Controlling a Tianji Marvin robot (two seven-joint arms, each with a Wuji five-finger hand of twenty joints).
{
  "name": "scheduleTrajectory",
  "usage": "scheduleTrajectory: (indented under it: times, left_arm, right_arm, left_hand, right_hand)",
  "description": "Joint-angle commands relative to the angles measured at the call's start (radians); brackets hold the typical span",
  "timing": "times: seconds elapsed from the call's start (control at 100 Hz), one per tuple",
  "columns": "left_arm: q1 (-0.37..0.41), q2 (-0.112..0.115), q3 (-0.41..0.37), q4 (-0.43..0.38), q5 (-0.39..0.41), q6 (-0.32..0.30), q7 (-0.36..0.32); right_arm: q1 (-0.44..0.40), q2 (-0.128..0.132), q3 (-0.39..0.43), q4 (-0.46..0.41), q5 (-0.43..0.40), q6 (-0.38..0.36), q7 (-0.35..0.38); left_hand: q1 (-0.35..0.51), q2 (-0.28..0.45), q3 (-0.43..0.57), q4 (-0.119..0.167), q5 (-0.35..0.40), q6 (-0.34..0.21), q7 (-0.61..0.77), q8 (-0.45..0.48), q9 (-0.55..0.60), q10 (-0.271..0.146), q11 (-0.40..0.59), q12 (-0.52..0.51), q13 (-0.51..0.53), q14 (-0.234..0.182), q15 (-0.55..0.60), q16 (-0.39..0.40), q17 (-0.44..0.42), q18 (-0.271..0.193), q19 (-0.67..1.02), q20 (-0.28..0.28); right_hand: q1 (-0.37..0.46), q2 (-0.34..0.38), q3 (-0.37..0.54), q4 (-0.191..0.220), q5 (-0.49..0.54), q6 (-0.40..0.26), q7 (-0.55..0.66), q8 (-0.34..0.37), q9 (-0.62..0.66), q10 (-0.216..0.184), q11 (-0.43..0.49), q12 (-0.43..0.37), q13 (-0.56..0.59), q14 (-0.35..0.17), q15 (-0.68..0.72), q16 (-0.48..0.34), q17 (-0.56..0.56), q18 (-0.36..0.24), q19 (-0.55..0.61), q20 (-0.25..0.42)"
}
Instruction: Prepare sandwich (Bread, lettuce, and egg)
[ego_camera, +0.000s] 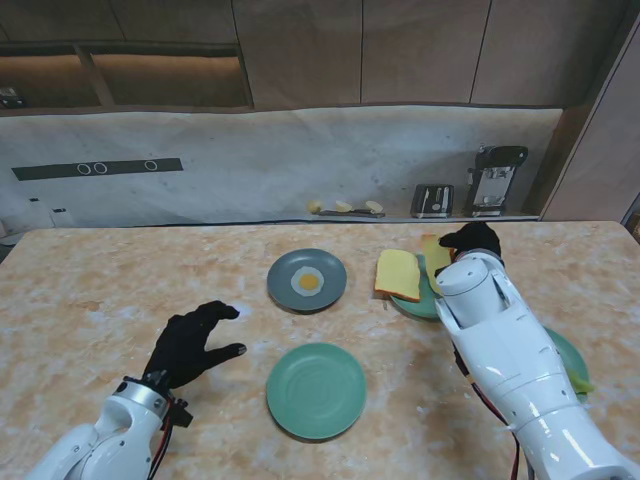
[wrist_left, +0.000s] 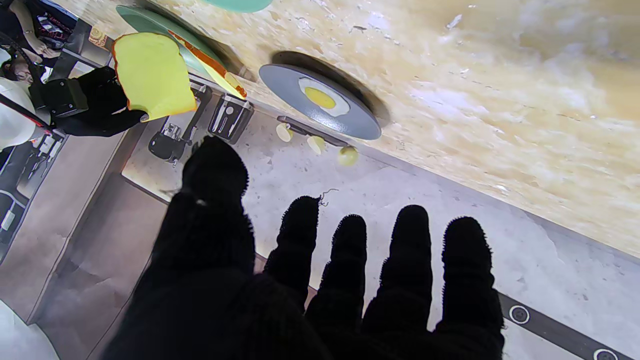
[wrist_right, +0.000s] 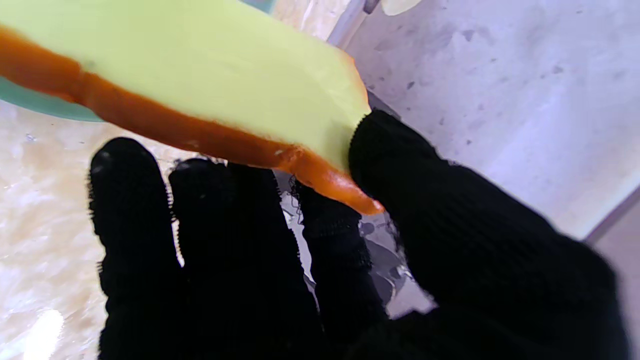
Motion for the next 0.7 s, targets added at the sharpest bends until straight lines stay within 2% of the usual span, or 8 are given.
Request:
scheduleTrajectory:
  times: [0.0,0.31,0.69]
  left_arm:
    - [0.011,-0.003,-0.003,-0.007,0.006,-0.004,-0.009]
    - [0.010,-0.004,-0.003,-0.010,0.014,-0.002,-0.002]
    - [0.012,-0.004,-0.008,-0.019,0.027,0.004,0.004]
  right_arm:
    - [-0.026,0.003,0.004,-0.035,-0.008,-0.012,0.019]
    - [-0.144,0.028,0.042,-0.230,0.002,-0.036,0.055]
    - [-0.316,0.023,0.058,-0.454,0.148,-0.016,0.066]
  left_hand:
    - [0.008,0.019,-0.016,0.016,-0.004,-0.018,0.003,0.013,-0.009,-0.010,0.003,0.002,-0.015,-0.007,0.011,0.011,-0.007,0.001,0.017,0.020]
    - [0.008,0.019,-0.015,0.016,-0.004,-0.016,0.003,0.013,-0.013,-0.014,0.002,0.002,-0.015,-0.007,0.011,0.011,-0.006,0.000,0.017,0.019]
    - [0.007,0.021,-0.015,0.017,-0.003,-0.018,0.004,0.014,-0.011,-0.013,0.003,0.003,-0.014,-0.008,0.012,0.011,-0.006,0.000,0.018,0.019]
  right_hand:
    - [0.028,-0.037,0.028,0.024,0.024,-0.008,0.012,0.009,0.020,0.018,0.010,0.010,0.024,0.016,0.007,-0.013,0.022,0.021,0.034,-0.018]
    - [0.028,-0.036,0.031,0.032,0.026,0.000,0.016,0.015,0.025,0.020,0.011,0.013,0.033,0.023,0.008,-0.015,0.025,0.031,0.041,-0.022]
    - [0.032,-0.034,0.038,0.038,0.024,0.014,0.014,0.018,0.022,0.028,0.010,0.016,0.030,0.039,0.000,-0.019,0.019,0.052,0.037,-0.032]
